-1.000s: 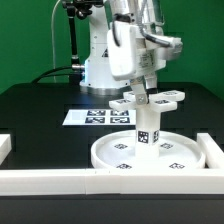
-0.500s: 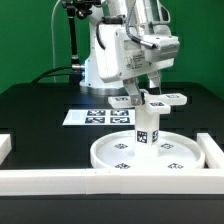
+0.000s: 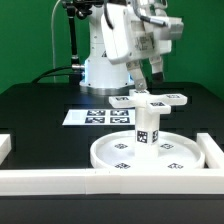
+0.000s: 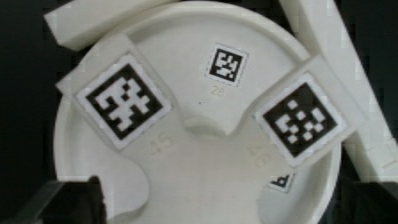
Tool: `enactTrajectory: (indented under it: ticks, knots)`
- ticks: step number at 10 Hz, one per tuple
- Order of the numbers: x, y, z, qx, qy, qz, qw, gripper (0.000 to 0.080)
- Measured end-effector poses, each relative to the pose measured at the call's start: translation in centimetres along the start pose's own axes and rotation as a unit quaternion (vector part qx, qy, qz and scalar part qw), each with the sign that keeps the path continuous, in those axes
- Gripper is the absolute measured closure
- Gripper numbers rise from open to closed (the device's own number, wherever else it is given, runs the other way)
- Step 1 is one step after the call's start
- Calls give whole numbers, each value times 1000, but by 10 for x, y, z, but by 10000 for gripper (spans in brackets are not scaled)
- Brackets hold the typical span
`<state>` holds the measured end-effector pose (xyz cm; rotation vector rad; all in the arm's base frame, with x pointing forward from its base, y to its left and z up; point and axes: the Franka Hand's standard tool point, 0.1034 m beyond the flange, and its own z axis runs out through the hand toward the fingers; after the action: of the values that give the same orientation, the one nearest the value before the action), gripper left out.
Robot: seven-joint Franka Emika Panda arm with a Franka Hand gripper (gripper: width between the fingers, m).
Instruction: Assemble round table
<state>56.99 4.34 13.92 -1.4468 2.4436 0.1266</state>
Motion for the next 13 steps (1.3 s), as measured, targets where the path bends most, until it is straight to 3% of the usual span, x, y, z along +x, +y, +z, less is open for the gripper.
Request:
enactTrajectory:
  ticks: [3, 5, 7, 8, 11, 12, 13]
  knots:
    - [1, 1, 2, -2, 2, -18, 1000, 151]
    - [-4, 4, 1, -22, -1, -179, 984, 151]
    - [-11, 7, 0, -50, -6, -353, 934, 151]
    - [-12, 8, 1, -50, -7, -359, 932, 151]
    - [-11, 8, 1, -49, -12, -464, 885, 151]
    - [-10, 8, 1, -53, -9, -507, 860, 151]
    - [-9, 9, 1, -63, 4, -599, 798, 151]
